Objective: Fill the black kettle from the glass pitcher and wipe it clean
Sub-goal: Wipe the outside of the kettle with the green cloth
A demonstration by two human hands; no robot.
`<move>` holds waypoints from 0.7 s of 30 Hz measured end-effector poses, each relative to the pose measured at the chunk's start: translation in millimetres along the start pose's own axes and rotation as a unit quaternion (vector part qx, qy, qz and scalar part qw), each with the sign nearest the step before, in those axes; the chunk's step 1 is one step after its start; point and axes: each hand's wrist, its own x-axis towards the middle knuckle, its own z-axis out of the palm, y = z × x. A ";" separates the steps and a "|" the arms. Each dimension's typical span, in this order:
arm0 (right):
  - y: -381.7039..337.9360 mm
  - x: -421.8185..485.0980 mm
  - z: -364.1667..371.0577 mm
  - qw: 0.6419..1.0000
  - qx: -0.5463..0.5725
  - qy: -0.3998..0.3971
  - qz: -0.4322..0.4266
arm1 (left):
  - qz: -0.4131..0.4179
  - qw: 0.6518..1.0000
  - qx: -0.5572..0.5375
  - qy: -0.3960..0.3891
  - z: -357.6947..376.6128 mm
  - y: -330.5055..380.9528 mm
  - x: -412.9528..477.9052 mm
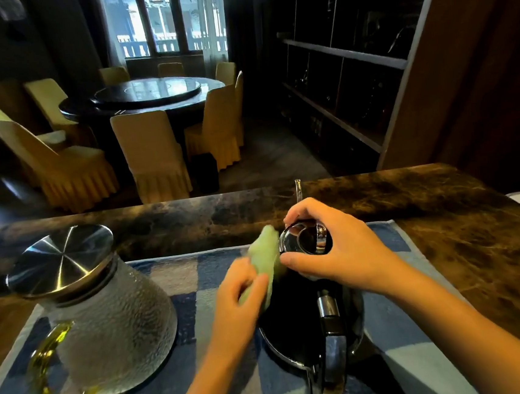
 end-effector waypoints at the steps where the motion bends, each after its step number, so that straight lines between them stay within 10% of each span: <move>1: 0.7 -0.5 1.0 1.000 0.002 0.007 0.000 | -0.025 0.999 -0.038 0.019 -0.6 -7.1 -16.6; 6: -2.6 -1.5 5.7 1.000 -0.003 0.029 0.012 | -0.149 0.973 -0.176 0.010 6.6 -4.9 -17.7; 12: -1.6 -1.9 10.3 0.997 0.029 0.066 0.015 | 0.013 0.992 -0.113 -0.053 22.5 23.5 38.9; 17: 0.4 -0.2 12.5 0.997 0.033 0.069 0.029 | -0.126 0.985 -0.089 -0.072 39.7 -231.2 82.2; 21: -0.4 -0.4 12.2 0.997 0.027 0.070 0.032 | -0.132 0.987 -0.070 -0.064 29.0 -57.5 24.5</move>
